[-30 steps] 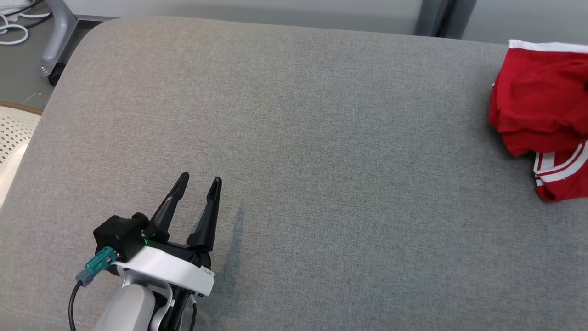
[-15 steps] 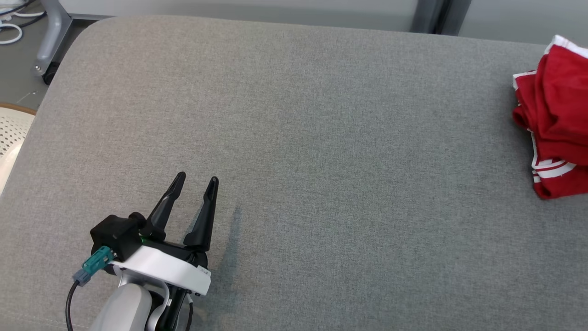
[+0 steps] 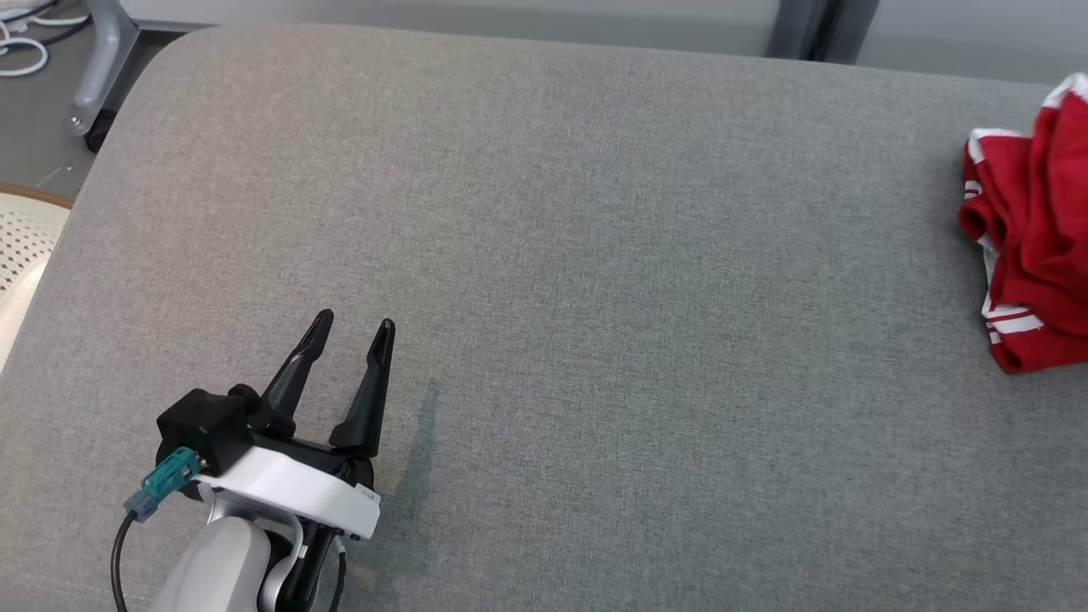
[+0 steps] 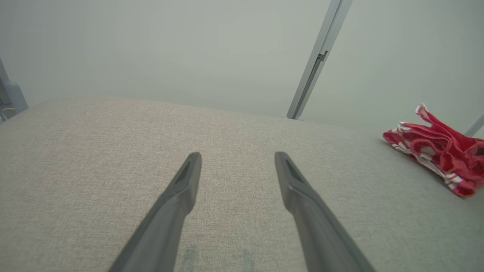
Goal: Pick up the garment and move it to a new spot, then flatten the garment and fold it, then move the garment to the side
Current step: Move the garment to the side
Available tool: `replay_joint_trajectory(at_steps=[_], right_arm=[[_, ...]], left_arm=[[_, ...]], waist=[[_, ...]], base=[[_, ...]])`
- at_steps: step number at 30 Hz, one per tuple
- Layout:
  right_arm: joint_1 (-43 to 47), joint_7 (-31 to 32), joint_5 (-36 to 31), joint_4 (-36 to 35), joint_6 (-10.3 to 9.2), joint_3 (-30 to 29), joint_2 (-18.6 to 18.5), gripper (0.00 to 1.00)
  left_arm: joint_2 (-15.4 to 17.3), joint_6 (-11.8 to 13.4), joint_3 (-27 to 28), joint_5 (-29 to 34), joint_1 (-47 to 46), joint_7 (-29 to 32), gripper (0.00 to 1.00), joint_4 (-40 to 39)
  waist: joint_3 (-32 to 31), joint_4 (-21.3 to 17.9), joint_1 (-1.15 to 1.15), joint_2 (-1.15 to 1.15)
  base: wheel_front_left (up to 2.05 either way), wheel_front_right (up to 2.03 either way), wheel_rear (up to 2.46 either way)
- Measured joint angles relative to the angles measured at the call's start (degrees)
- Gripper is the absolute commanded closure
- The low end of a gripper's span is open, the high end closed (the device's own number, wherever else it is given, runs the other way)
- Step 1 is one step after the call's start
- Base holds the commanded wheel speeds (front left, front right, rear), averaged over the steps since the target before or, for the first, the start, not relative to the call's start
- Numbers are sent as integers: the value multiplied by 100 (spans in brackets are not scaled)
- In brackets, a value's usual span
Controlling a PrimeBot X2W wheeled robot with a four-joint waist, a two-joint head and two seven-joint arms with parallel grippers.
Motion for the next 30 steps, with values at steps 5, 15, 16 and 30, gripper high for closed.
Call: replay_joint_trajectory(at_steps=[5, 15, 16, 30], right_arm=[[25, -12, -168, 321, 0, -12, 314, 0], [-26, -928, -488, -272, 0, 102, 521, 0], [-44, -1079, -509, -403, 0, 96, 506, 0], [989, -3584, -712, -2268, -1, -1280, 586, 0]], left_arm=[[14, 21, -24, -10, 35, 26, 0, 8], [143, 159, 82, -94, 329, 49, 0, -103], [156, 204, 126, -99, 368, 48, 0, -137], [427, 608, 569, -213, 933, 41, 0, -769]], waist=[[-207, -75, 0, 0], [-777, -415, 0, 0], [-842, -463, 0, 0], [-1557, -1144, 0, 0]], base=[[0, 0, 0], [0, 0, 0], [0, 0, 0], [0, 0, 0]])
